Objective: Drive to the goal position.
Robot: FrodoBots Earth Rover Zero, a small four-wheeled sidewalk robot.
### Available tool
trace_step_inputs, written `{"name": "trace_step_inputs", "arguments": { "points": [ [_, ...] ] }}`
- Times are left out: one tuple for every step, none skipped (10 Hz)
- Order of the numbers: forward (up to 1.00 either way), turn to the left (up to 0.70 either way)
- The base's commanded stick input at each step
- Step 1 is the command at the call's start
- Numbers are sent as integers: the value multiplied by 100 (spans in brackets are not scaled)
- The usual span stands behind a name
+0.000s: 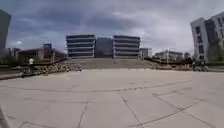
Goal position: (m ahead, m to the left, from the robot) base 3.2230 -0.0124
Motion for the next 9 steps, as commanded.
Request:
{"name": "trace_step_inputs", "arguments": {
  "points": [
    [70, 0],
    [70, 0],
    [70, 0],
    [70, 0],
    [70, 0],
    [70, 0],
    [70, 0],
    [70, 0],
    [70, 0]
  ]
}}
